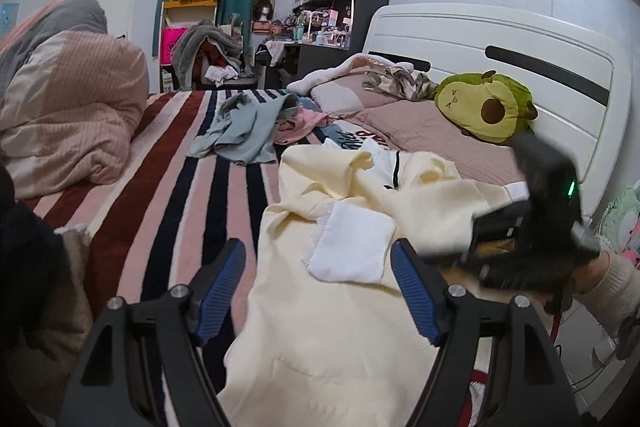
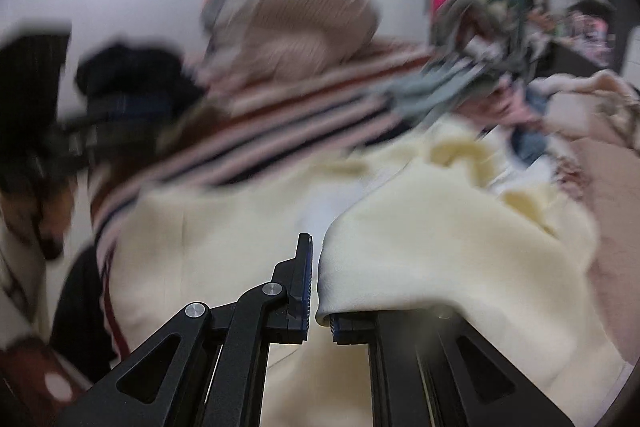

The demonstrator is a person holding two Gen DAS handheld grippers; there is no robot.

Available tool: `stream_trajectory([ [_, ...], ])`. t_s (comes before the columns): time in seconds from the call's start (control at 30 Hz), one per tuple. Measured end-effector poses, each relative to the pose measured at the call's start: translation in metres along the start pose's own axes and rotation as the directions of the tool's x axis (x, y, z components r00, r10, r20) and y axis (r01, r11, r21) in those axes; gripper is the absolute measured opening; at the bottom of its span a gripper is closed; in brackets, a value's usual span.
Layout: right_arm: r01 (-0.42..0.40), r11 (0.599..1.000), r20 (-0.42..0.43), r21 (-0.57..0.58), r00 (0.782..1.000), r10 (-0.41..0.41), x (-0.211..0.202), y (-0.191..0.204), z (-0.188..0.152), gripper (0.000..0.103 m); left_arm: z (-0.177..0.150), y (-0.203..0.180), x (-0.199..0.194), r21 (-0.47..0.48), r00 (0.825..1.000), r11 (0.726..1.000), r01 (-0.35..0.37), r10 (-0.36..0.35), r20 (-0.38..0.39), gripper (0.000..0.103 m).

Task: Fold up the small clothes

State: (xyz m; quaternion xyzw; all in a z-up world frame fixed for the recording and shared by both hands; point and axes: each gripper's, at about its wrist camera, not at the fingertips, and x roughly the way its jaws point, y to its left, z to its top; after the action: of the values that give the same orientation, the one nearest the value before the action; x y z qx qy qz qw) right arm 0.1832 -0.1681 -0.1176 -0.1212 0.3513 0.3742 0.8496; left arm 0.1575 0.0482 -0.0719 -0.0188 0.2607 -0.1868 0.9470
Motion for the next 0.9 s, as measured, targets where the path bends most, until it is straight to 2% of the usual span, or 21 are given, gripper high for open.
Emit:
stream_trajectory([
  [0.17, -0.04, 0.999, -0.178, 0.017, 0.983, 0.043, 0.039, 0.012, -0.022, 0.006, -0.005, 0.004, 0.003, -0.018, 1.0, 1.0, 0.008, -0.009, -0.014, 0.072],
  [0.23, -0.034, 0.998, -0.205, 0.045, 0.978, 0.043, 0.045, 0.008, -0.024, 0.007, -0.007, 0.002, 0.004, -0.018, 1.0, 1.0, 0.012, -0.013, -0.018, 0.072],
  [0.3, -0.035, 0.996, -0.212, 0.081, 0.976, 0.052, 0.047, 0.005, -0.028, 0.014, -0.007, 0.0, 0.004, -0.015, 1.0, 1.0, 0.014, -0.014, -0.019, 0.072],
  [0.37, -0.061, 0.991, -0.204, 0.121, 0.975, 0.085, 0.038, 0.001, -0.03, 0.028, -0.007, -0.004, 0.002, -0.009, 1.0, 1.0, 0.013, -0.013, -0.02, 0.072],
  [0.43, -0.065, 0.99, -0.189, 0.126, 0.978, 0.088, 0.023, 0.001, -0.032, 0.033, -0.005, -0.008, 0.001, -0.001, 1.0, 1.0, 0.012, -0.012, -0.018, 0.072],
  [0.57, -0.041, 0.989, -0.129, 0.144, 0.99, 0.06, -0.02, 0.002, -0.04, 0.034, -0.002, -0.014, 0.0, 0.008, 1.0, 1.0, 0.015, -0.015, -0.014, 0.072],
  [0.67, 0.021, 0.98, -0.061, 0.197, 0.998, -0.009, -0.064, -0.016, -0.052, 0.038, 0.001, -0.021, 0.0, 0.013, 1.0, 1.0, 0.022, -0.022, -0.01, 0.072],
  [0.73, 0.11, 0.955, -0.026, 0.277, 0.994, -0.107, -0.094, -0.04, -0.067, 0.043, 0.003, -0.028, 0.002, 0.021, 0.999, 0.999, 0.031, -0.03, -0.012, 0.072],
  [0.83, 0.218, 0.876, -0.004, 0.431, 0.971, -0.24, -0.131, -0.082, -0.095, 0.051, 0.005, -0.04, 0.004, 0.041, 0.999, 0.998, 0.037, -0.036, -0.024, 0.072],
  [0.9, 0.298, 0.805, -0.019, 0.512, 0.942, -0.336, -0.149, -0.106, -0.118, 0.058, 0.006, -0.048, 0.007, 0.058, 0.999, 0.998, 0.039, -0.036, -0.037, 0.072],
])
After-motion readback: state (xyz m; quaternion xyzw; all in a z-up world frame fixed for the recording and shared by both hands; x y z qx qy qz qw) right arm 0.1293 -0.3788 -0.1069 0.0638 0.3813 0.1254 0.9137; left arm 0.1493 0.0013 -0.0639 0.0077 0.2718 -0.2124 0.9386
